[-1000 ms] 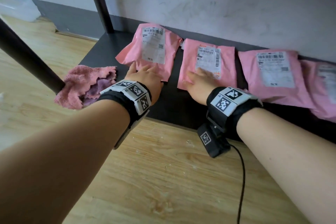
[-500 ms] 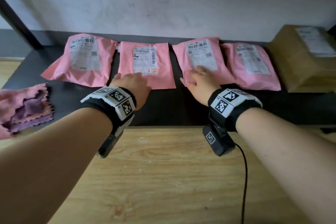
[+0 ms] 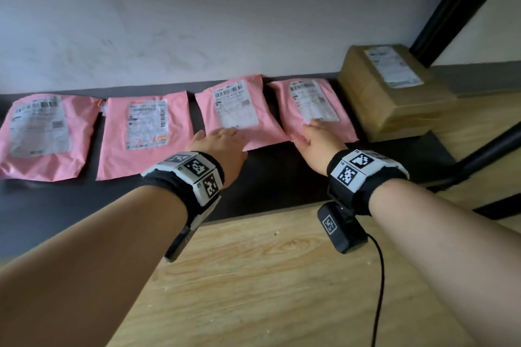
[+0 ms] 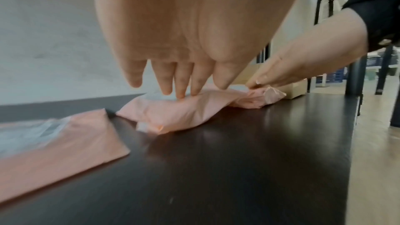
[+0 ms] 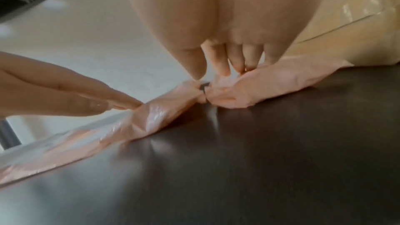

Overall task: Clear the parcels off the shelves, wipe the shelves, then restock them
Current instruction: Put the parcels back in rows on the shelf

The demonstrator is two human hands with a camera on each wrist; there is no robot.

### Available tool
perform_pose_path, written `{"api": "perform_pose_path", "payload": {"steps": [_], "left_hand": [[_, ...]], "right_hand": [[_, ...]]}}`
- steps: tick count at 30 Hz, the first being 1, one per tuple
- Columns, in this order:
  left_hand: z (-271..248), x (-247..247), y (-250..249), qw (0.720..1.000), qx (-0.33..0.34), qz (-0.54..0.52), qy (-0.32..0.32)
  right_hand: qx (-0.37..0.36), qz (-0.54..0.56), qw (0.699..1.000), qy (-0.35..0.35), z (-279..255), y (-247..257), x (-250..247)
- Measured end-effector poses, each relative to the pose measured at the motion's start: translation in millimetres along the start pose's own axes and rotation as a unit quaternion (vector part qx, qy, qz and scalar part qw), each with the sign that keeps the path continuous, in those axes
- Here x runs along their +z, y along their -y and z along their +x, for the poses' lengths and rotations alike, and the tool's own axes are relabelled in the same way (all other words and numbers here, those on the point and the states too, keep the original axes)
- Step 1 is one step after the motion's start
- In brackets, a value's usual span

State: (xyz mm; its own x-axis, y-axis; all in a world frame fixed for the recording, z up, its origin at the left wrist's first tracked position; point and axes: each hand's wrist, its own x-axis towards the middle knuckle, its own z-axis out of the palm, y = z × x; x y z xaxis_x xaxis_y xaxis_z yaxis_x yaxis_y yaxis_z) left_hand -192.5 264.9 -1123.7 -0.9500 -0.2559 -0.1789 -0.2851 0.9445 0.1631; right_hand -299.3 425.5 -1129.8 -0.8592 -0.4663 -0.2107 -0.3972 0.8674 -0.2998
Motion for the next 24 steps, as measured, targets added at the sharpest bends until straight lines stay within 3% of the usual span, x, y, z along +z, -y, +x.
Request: {"api": "perform_pose_path", "payload": {"steps": [3, 5, 12, 18, 24], "left_hand": [[6, -10, -30, 0.999, 0.020, 0.005, -0.041], [15, -8, -55, 0.998, 0.044, -0.019, -0.041], [18, -3, -91, 0.997, 0.059, -0.046, -0.020], [-22, -24, -43, 0.998, 0.017, -0.041, -0.055], [-105, -23, 65, 0.992, -0.120, -0.018, -0.047]], "right_hand": [[0.011, -0.051, 0.991, -0.120, -2, -20, -24], [0.024, -0.121, 0.980, -0.159, -6, -40, -38], [0.065, -0.105, 0.988, -0.091, -12, -71, -54], [-0.022, -0.042, 0.994, -0.094, -34, 0, -44], [-0.185, 0.018, 0.982, -0.041, -66, 125, 3]]}}
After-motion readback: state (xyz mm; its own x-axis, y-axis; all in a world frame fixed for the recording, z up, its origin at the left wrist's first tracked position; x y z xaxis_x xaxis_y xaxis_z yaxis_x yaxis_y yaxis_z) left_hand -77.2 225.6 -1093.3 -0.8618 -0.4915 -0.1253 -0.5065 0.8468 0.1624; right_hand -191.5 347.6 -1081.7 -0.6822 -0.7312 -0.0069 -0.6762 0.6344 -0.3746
